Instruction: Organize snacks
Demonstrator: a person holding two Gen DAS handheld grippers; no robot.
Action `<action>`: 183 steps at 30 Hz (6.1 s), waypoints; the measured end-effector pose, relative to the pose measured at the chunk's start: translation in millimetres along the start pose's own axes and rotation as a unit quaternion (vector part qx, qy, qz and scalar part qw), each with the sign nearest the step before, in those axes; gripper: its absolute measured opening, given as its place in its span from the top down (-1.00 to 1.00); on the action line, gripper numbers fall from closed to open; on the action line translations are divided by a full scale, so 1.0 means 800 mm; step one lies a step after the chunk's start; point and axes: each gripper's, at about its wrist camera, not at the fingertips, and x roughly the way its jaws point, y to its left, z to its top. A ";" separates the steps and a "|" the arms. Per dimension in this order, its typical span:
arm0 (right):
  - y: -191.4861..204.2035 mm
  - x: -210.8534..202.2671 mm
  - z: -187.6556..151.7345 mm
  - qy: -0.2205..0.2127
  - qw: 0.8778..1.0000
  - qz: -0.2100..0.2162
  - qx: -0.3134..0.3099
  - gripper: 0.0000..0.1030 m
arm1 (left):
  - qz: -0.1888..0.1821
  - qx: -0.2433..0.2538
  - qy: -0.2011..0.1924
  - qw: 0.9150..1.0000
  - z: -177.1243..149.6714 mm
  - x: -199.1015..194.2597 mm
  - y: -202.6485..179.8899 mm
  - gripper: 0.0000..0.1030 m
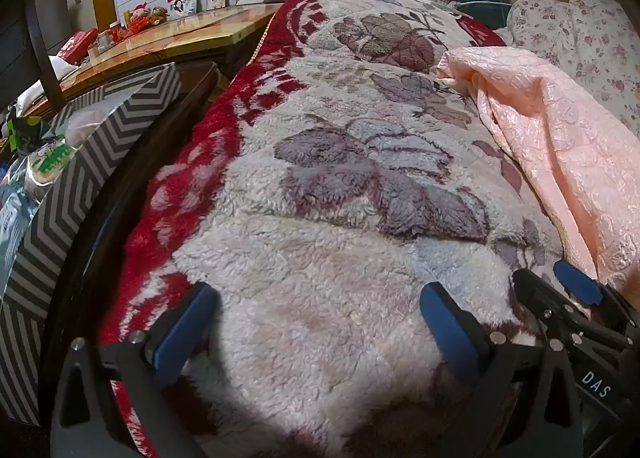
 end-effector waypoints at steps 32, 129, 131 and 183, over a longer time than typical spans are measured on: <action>0.002 0.000 0.000 -0.001 1.000 0.012 0.012 -0.58 | -0.001 0.000 0.000 1.000 0.000 -0.001 0.001 -1.00; 0.102 -0.080 0.029 0.020 0.994 0.078 -0.070 -0.59 | -0.024 -0.036 0.010 0.999 0.011 -0.067 0.070 -1.00; 0.103 -0.079 0.029 0.024 0.994 0.077 -0.072 -0.59 | -0.020 -0.037 0.014 0.999 0.012 -0.064 0.071 -1.00; 0.139 0.020 0.157 0.090 0.972 0.081 -0.201 -0.59 | -0.081 -0.057 0.106 0.989 0.146 0.057 0.097 -1.00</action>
